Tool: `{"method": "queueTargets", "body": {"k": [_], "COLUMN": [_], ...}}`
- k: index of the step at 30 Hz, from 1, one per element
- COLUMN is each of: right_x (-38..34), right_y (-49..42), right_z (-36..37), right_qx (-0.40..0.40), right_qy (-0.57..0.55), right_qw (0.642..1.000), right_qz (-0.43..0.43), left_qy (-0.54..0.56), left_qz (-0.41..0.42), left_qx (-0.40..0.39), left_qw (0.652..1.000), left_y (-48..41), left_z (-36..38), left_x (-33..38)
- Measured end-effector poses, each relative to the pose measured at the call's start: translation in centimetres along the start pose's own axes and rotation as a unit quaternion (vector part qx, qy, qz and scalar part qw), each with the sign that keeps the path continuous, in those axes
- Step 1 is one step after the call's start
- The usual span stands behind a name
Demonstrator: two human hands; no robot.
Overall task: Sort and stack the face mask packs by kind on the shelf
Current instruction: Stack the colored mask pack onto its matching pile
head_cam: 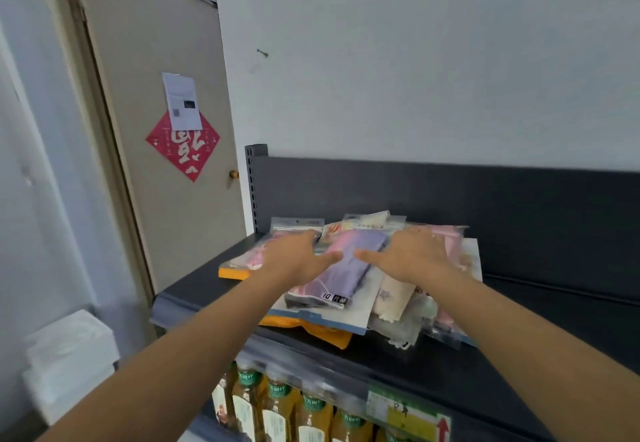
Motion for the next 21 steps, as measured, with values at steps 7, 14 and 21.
{"method": "queueTargets", "body": {"k": [7,14,21], "right_x": [-1.1,-1.5,-0.3], "right_y": [-3.9,-3.3,0.3], "right_z": [1.7,-0.7,-1.8], "right_qx": [-0.004,0.130,0.197], "right_qy": [-0.067,-0.183,-0.391], "right_qw": [0.997,0.970,0.892], "right_qz": [0.046,0.093,0.110], "left_qy": [0.078,0.219,0.278], "left_qz": [0.043,0.116,0.240], "left_qx": [-0.058,0.005,-0.015], "left_qw": [0.994,0.969,0.930], "left_y": [-3.5,-4.8,-4.4], "left_z": [1.7,-0.9,-2.9], "left_x": [1.2,1.6,2.9]}}
Point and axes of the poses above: each hand's wrist, its own y-axis away from the middle knuckle, its own z-axis out of the palm, x = y × z, the point moved 5 cm from there along -y, towards the middle knuckle, and after that the axes turned 12 degrees about -x, right-handed, at the moved point
